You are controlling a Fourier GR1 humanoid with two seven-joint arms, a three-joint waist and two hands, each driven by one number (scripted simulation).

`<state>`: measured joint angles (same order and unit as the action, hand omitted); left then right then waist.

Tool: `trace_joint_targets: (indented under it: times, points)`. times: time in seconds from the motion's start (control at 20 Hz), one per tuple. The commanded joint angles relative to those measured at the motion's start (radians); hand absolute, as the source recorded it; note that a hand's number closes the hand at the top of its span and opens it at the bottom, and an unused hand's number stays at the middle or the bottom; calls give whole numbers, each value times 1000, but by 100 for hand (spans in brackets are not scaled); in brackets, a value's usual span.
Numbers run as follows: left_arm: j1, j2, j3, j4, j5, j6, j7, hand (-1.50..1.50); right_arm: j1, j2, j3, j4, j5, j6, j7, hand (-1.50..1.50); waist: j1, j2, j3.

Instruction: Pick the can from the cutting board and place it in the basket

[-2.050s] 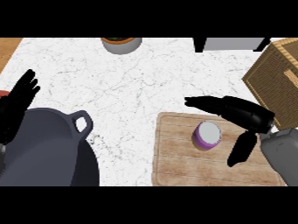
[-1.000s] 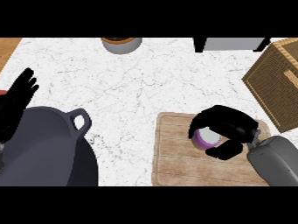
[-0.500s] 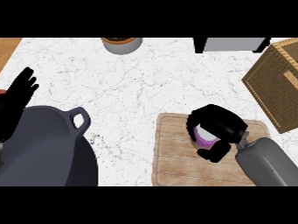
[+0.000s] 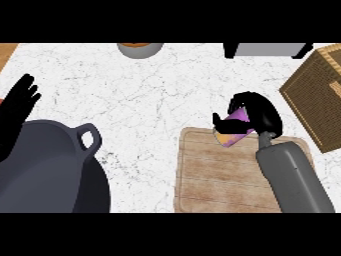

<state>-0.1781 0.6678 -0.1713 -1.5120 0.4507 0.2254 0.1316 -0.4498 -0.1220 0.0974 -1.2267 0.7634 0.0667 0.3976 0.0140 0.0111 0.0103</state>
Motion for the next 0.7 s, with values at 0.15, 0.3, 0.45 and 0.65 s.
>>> trace_joint_targets:
  times: [0.15,0.3,0.45,0.65]
  points:
    - [-21,-73,-59,25,9,-11,19,0,-221,119,-90,39,65,-418,357,150,64,20,-13]
    - [-64,-82,-74,32,-4,-7,38,0,-333,121,-43,75,159,-594,426,150,86,21,-13]
    - [-61,-70,-75,41,-11,-18,44,0,-464,121,-53,166,315,-688,555,150,93,16,-17]
    - [-87,-108,-93,69,-34,19,45,0,-612,122,-45,290,450,-741,746,150,77,14,-17]
